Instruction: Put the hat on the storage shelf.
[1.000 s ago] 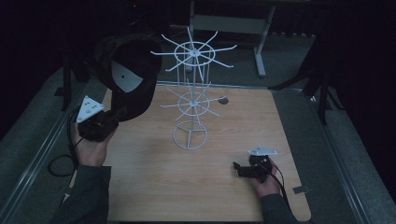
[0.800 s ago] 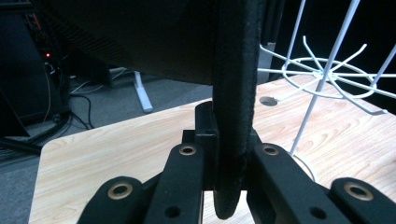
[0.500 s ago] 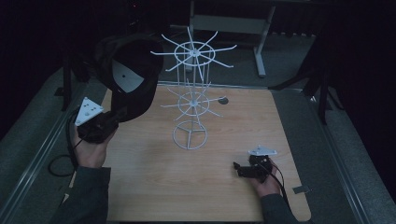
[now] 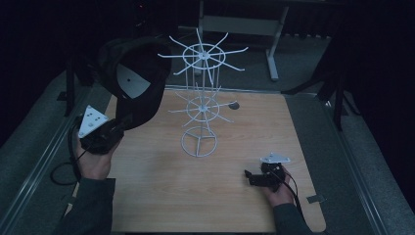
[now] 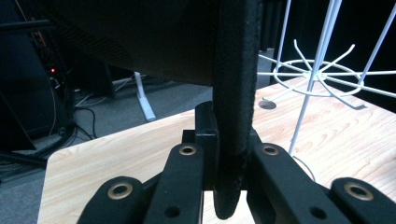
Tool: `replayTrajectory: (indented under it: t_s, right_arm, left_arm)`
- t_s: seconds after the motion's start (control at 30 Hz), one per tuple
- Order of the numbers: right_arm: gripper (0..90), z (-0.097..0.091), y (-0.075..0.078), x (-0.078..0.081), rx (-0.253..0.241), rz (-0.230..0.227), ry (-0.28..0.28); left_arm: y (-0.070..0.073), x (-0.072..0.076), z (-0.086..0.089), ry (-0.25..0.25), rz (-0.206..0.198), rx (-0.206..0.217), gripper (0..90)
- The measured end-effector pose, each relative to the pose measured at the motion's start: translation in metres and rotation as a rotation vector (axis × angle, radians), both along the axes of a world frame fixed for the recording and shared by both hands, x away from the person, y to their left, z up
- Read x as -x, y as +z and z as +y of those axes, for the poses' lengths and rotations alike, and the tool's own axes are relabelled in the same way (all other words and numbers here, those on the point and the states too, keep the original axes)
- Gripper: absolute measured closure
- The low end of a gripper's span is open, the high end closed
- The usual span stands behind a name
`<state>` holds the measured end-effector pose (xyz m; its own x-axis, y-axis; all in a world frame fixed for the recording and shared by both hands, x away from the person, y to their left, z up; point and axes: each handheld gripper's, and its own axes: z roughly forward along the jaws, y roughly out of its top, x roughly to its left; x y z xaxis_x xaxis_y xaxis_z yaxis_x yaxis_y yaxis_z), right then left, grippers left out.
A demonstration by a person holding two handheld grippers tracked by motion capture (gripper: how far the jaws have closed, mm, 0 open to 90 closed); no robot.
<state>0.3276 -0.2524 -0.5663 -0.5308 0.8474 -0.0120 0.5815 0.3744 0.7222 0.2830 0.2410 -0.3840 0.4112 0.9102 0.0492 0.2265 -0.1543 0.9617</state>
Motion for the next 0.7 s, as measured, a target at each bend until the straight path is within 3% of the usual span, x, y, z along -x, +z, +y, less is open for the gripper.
replayTrajectory:
  t_s: [0.7]
  right_arm:
    - [13.1, 0.0, 0.0, 0.0, 0.0, 0.0, 0.0]
  left_arm:
    - [-0.005, 0.013, -0.009, 0.002, -0.028, -0.002, 86.7]
